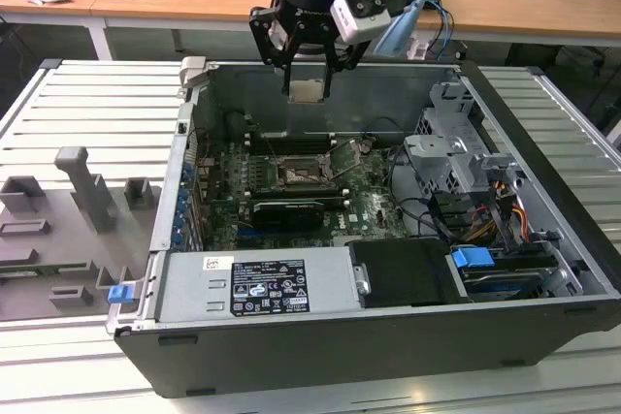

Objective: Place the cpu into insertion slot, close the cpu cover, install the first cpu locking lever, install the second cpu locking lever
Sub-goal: 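Place the cpu into insertion slot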

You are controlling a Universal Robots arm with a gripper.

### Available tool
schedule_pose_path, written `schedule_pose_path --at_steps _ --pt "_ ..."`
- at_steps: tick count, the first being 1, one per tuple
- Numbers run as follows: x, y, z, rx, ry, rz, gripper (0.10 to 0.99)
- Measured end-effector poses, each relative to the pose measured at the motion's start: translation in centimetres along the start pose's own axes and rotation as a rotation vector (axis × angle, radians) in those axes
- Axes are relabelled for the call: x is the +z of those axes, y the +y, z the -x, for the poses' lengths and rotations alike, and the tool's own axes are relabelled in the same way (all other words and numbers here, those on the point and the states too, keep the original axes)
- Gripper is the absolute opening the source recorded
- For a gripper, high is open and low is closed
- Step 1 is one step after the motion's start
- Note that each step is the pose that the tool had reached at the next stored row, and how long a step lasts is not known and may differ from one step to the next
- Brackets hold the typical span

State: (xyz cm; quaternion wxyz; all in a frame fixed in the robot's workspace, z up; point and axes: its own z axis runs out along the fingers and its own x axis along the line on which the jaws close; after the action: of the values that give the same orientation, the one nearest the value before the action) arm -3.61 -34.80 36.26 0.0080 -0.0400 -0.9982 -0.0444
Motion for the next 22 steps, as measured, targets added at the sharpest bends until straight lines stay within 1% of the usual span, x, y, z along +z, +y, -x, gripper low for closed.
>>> schedule_pose_path --at_steps 6,22 --pt "0.03 0.0 0.0 0.038 -0.0033 0.001 0.525" --pt "0.23 -0.02 0.0 0.053 -0.0047 0.001 0.525"
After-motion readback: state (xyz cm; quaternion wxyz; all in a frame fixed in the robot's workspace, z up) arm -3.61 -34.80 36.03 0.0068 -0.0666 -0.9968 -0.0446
